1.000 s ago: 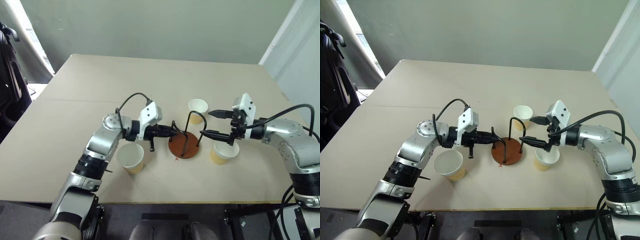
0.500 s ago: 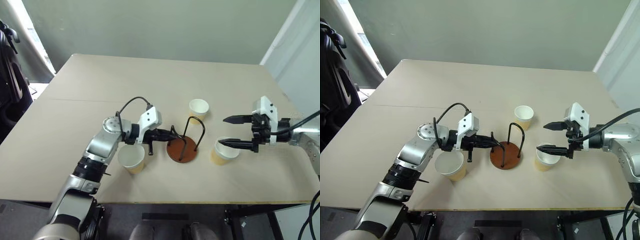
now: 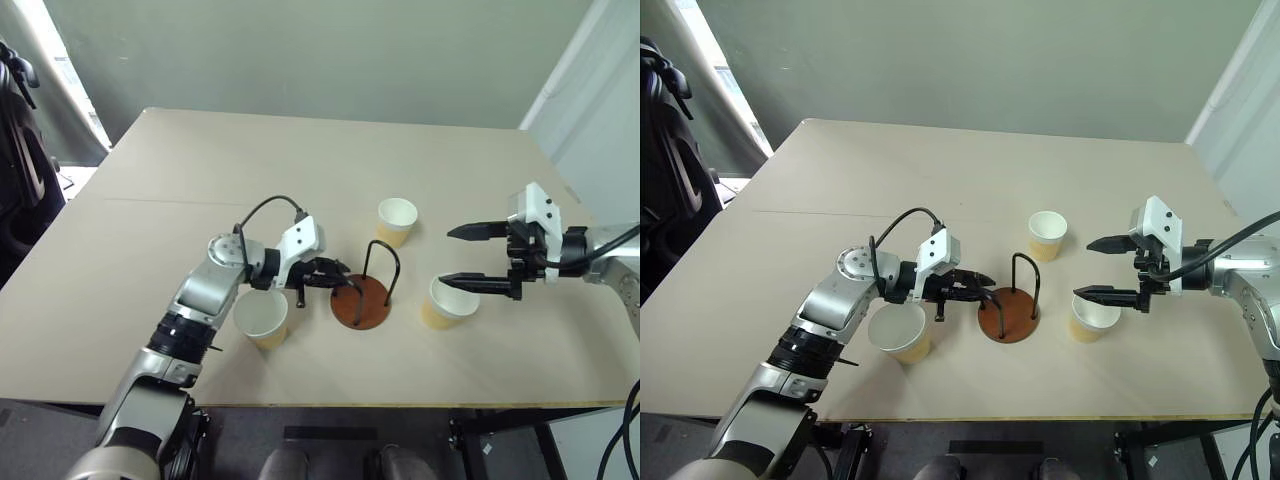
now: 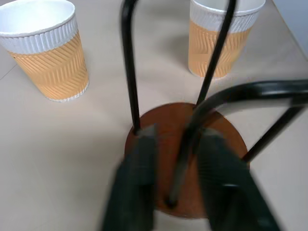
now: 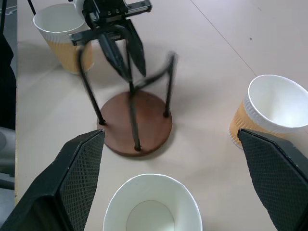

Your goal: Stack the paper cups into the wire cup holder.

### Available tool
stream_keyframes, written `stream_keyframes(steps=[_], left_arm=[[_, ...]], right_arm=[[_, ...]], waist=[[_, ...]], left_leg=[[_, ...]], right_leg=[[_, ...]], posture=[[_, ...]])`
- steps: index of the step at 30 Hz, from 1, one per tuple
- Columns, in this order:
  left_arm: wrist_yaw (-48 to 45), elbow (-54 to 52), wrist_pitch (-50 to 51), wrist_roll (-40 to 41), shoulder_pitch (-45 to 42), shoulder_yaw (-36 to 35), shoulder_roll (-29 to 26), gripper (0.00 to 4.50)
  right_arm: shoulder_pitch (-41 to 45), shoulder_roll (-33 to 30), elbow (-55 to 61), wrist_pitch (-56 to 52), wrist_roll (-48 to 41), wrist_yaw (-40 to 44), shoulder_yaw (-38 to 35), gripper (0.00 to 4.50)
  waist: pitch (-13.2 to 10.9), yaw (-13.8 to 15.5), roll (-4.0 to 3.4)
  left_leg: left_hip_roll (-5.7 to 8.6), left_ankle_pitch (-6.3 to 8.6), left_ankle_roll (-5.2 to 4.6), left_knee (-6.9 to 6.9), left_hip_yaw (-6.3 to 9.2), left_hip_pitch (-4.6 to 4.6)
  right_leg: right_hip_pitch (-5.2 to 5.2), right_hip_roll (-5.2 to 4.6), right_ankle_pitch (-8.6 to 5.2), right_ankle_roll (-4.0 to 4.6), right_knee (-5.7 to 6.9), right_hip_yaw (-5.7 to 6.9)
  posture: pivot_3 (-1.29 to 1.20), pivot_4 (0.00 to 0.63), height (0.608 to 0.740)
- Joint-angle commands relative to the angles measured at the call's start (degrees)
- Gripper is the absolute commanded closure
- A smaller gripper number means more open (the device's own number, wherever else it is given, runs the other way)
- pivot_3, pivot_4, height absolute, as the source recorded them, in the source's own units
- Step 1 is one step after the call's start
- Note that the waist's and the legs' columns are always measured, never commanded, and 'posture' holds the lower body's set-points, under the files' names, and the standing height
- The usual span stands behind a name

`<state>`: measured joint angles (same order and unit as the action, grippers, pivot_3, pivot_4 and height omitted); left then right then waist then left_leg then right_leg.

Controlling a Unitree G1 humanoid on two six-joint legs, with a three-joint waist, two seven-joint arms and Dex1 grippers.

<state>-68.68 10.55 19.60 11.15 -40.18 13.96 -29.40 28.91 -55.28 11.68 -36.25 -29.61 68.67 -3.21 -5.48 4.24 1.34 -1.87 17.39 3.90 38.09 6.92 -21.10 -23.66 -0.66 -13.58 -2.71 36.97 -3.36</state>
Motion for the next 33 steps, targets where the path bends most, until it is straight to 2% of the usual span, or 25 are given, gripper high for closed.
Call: stream_keyframes(steps=[1,6,17,23,33], left_arm=[[0.67,-0.2,-1.65,-0.07,-1.42,-0.9,0.31,1.86],[1.6,0.71,-2.46,-0.22,-2.04,-1.17,0.83,0.04],[2.45,3.14,-7.63,-2.9,-3.32,-1.01,-0.99,0.04],[4.57,6.32,-10.57,-4.01,-5.57,-2.93,-2.21,0.04],[4.21,6.99,-10.74,-3.62,-5.33,-4.29,-3.58,0.04]], right_arm=[[1.47,-0.46,1.4,0.18,-0.55,-0.36,-1.11,0.0],[1.62,-0.4,1.28,0.31,-0.29,-0.48,-0.92,0.0],[2.47,0.16,0.96,0.1,-0.06,-1.15,-0.16,0.0],[8.83,5.64,-6.6,5.51,6.81,-7.75,2.35,0.0],[15.14,11.39,-16.71,15.21,15.37,-8.03,8.36,0.0]], waist=[[0.0,0.0,0.0],[0.0,0.0,0.0],[0.0,-0.01,0.0],[0.0,-0.23,0.0],[-0.01,-0.36,-0.03]], left_leg=[[0.0,0.0,0.0,0.0,0.0,0.0],[0.0,0.0,0.0,0.0,0.0,0.0],[-0.01,0.0,0.0,0.0,0.04,0.01],[-0.2,0.02,-0.03,0.05,0.18,0.08],[-0.28,0.03,-0.06,-0.03,0.21,0.03]], right_leg=[[0.0,0.0,0.0,0.0,0.0,0.0],[0.0,0.0,0.0,-0.01,0.0,0.0],[0.01,0.03,0.01,-0.02,-0.01,-0.01],[-0.01,-0.01,0.02,-0.03,-0.05,-0.05],[-0.07,-0.05,0.02,-0.04,-0.02,-0.04]], posture=[[0.0,0.15,0.74],[0.0,0.15,0.74],[0.0,0.15,0.74],[0.0,0.15,0.74],[0.0,0.15,0.74]])
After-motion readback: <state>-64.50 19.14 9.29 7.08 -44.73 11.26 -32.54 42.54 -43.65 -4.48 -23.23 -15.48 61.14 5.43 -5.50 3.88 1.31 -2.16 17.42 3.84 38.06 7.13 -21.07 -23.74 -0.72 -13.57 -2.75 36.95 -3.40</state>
